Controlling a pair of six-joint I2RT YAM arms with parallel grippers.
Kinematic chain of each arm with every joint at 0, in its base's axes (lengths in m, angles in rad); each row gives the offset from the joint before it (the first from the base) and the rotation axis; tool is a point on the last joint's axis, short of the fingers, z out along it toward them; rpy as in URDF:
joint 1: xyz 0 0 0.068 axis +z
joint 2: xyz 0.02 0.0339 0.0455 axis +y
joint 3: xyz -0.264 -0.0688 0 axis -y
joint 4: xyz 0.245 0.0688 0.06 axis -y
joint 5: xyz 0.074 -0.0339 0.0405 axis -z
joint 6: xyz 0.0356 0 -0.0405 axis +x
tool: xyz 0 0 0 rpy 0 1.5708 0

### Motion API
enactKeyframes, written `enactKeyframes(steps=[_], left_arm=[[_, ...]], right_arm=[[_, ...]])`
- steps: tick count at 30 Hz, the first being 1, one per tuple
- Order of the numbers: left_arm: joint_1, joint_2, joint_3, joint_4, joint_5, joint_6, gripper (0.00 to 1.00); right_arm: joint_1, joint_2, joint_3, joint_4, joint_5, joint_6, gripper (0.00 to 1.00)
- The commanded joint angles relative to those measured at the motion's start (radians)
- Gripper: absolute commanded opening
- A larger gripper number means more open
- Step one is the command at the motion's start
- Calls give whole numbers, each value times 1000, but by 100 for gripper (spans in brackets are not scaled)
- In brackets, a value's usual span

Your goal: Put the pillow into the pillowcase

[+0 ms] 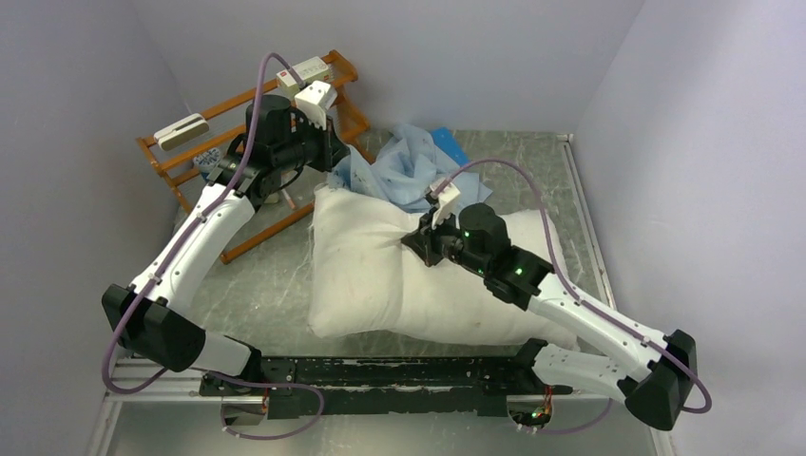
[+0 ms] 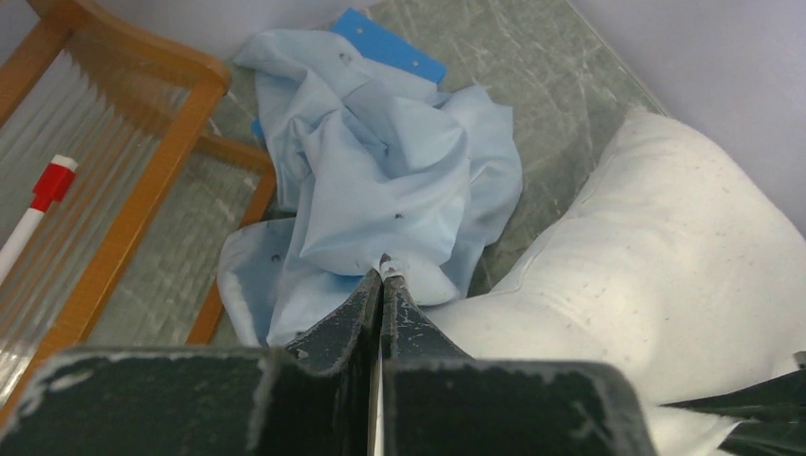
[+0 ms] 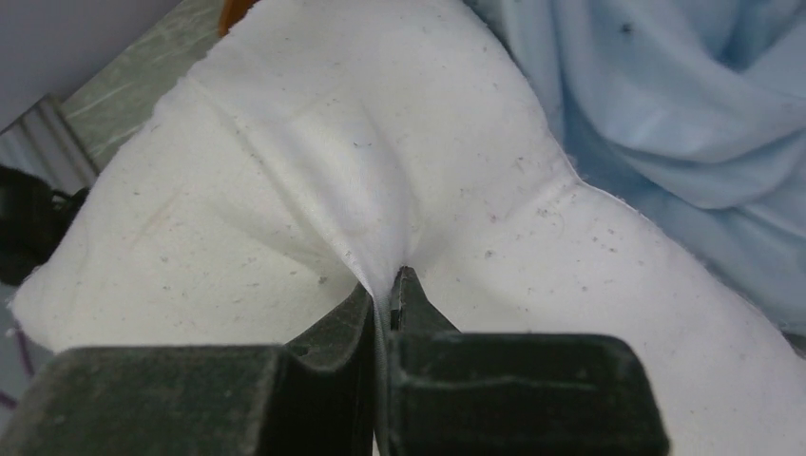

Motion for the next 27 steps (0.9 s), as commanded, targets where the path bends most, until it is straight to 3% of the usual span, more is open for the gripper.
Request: enactKeyframes(steps=[1,6,12,16,19,21,27], left_arm=[[8,-8,1,-15,-65,39,5],[7,-11,-34,41,-176,68,5],[8,20,-21,53,-157,58,5],[8,7,-47,76,-151,13,5],[8,-11,-77,98,-218,-29,5],[10,-20,-84,111,-254,-60,5],[12,-40,-37,232,-280,-135,5]], right_arm=[[-1,-79,-27,69,200,10,0],[-2,-73,-15,12,95,-45,0],[-2,-47,-53,-26,-232,-29,0],[-1,-2,-38,-157,-206,-15,1],[-1,40,21,-215,-132,2,40],[-1,44,77,-183,-95,44,55],[-2,104,128,190,45,107,59]])
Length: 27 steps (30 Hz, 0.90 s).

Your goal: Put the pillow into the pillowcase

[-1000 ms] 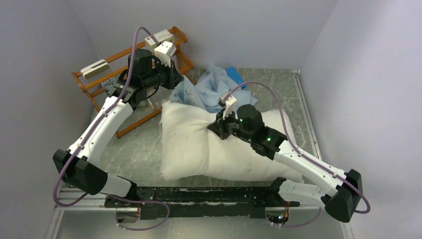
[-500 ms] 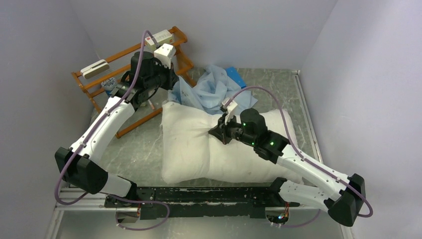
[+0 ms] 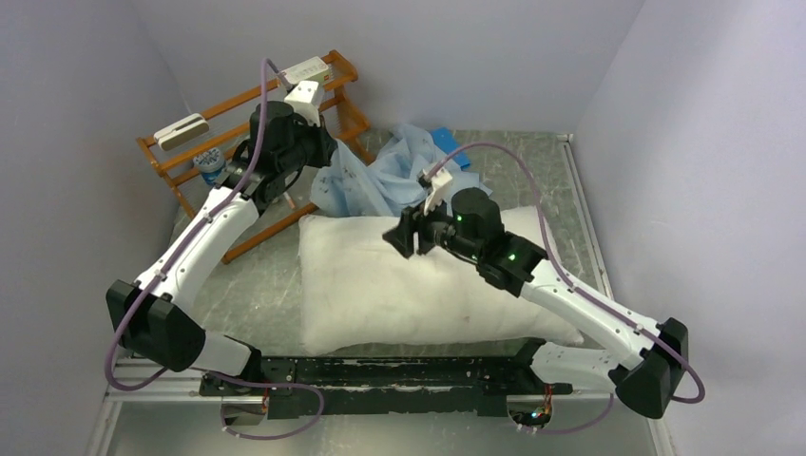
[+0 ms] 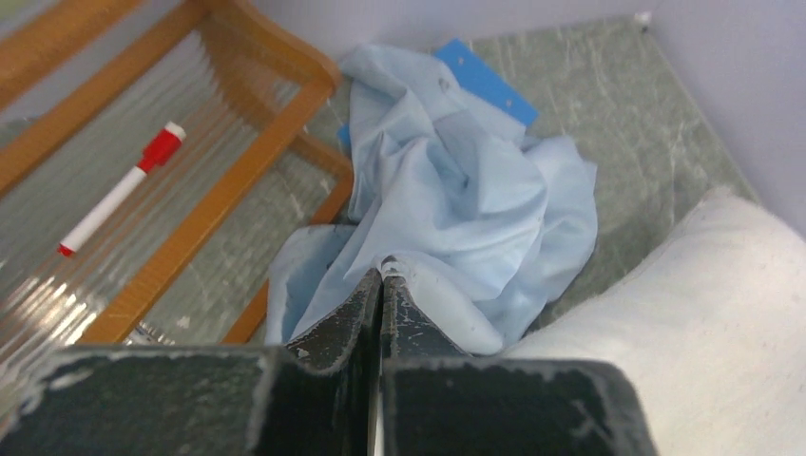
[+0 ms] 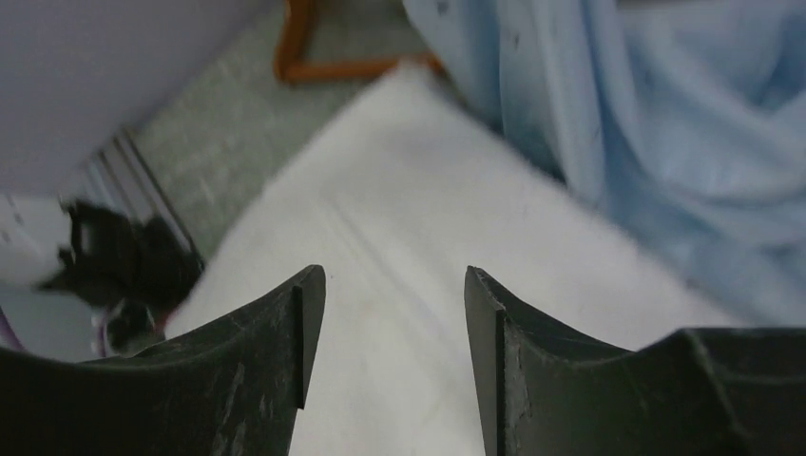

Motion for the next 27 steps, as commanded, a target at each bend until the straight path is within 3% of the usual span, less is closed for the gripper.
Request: enactKeyframes(steps=[1,9,12,18,24,27], left_arm=[[10,-35,72,148,-41,-84,5],[10,3,214,143,43,-183,5],[10,16,249,119,47,-188,5],[10,13,260,94,43,-189,5],[10,5,250,91,40,-179,5],[10,3,237,94,37,-176,5]], right_arm=[[-1,79,34,353,123,39,59],[1,405,118,651,134,58,53],[13,477,99,776,246,49,53],[19,598,161,814,442,-50,59],[40,674,178,918,325,-39,58],[77,715,217,927,358,-33,60]])
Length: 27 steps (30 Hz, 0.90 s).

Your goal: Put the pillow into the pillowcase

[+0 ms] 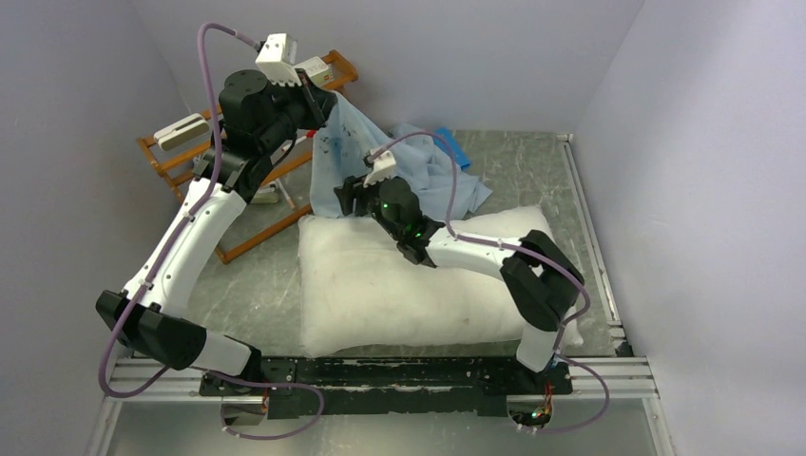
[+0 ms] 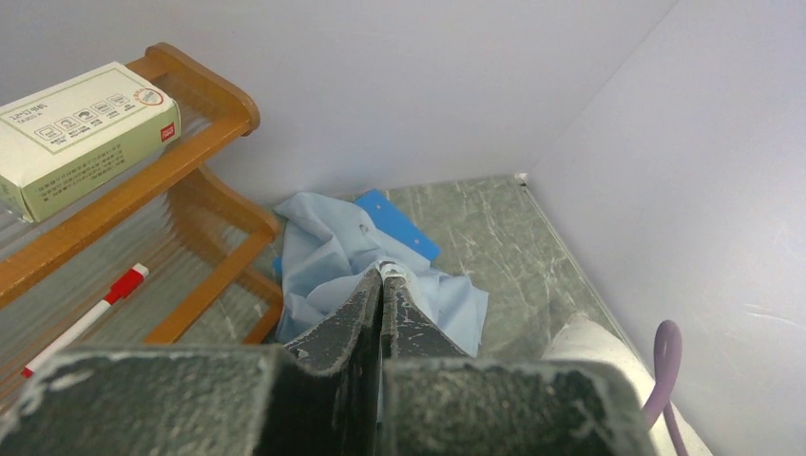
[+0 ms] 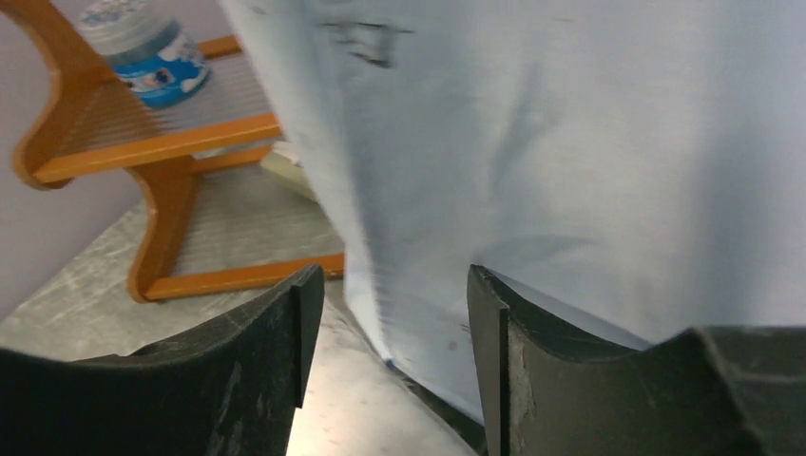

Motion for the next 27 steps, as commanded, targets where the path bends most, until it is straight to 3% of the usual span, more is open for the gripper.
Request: enactKeyframes(steps=[1,5,10,11,13,14,18,23,27], left_arm=[[8,-4,4,13,19,1,5],[8,0,1,-2,10,18,5],[8,-5,7,-15,-5,29,5],[8,-7,5,-13,-8,31,5],[8,-4,2,-11,-11,35,5],[8,0,6,-16,-14,43,5],[8,25,18,-60,-72,118,5],[45,53,-7,-73,-121,149,5],[60,75,1,-19,-97,123,5]], right_arm=[[50,58,69,93,31,-2,63],[56,95,103,56,199,36,60],[50,130,149,11,386,-26,41],[42,133,154,13,373,-43,33],[29,123,150,18,305,-89,3],[23,107,140,15,266,-112,0],[-38,-36,35,-8,119,-162,0],[-281,-158,-28,-107,-90,-108,0],[-420,-109,90,-201,-193,-167,0]])
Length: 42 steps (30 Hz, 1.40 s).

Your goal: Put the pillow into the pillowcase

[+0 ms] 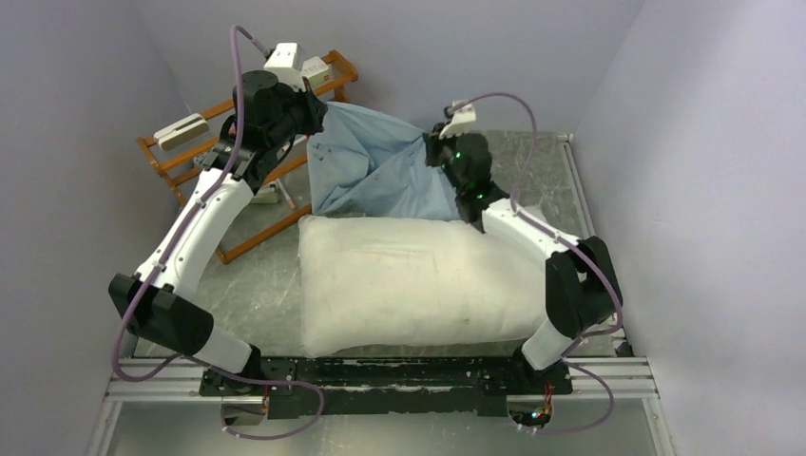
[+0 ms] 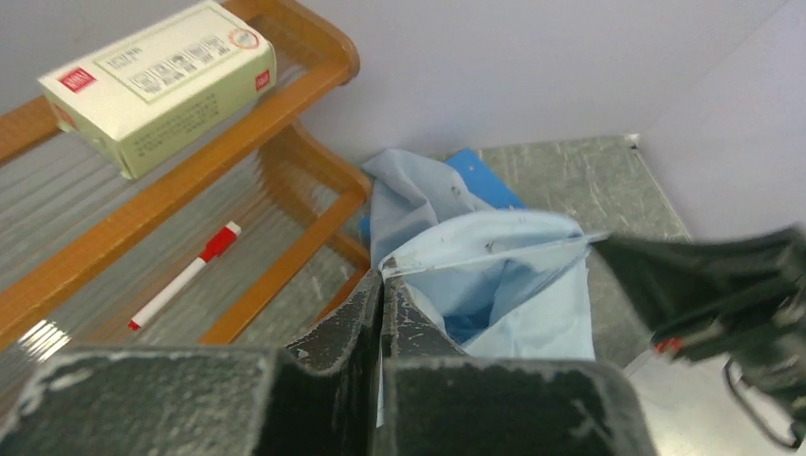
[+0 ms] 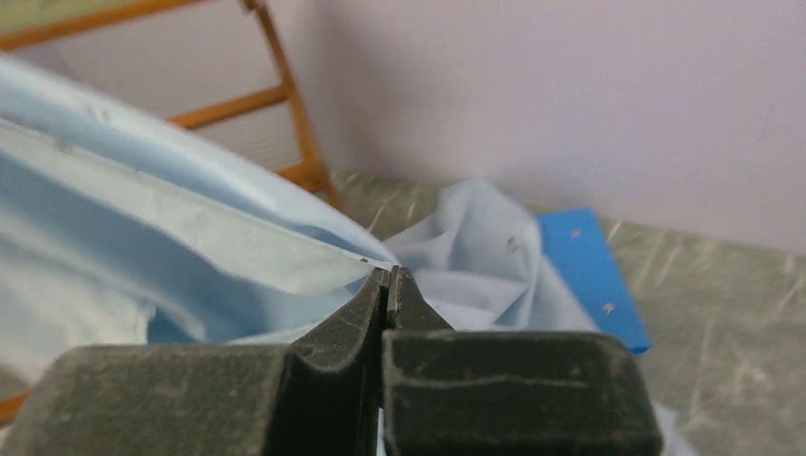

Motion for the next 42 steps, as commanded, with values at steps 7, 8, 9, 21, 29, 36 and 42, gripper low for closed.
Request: enactKeyframes(steps=[7,8,9,21,29,36,42], left_arm=[[28,89,93,50,-14,10,5],[27,81,67,63,-3,10,5],[26,72,31,82,-1,15,5],[27,22,-270,140,179,2,5],[27,31,-272,150,221,-25,5],[27,21,-280,159,240,-38,5],[28,5,-284,145,214,-25,5]], right_arm=[[-258,171,459,-232,-136,-95,0],[-275,181,475,-236,-128,-95,0],[-290,188,478,-247,-132,-95,0],[-268,23,242,-638,-469,-71,58],[-116,-181,199,-738,-610,-192,97],[74,-215,119,-764,-655,-395,100],[192,-158,134,-835,-672,-487,100]])
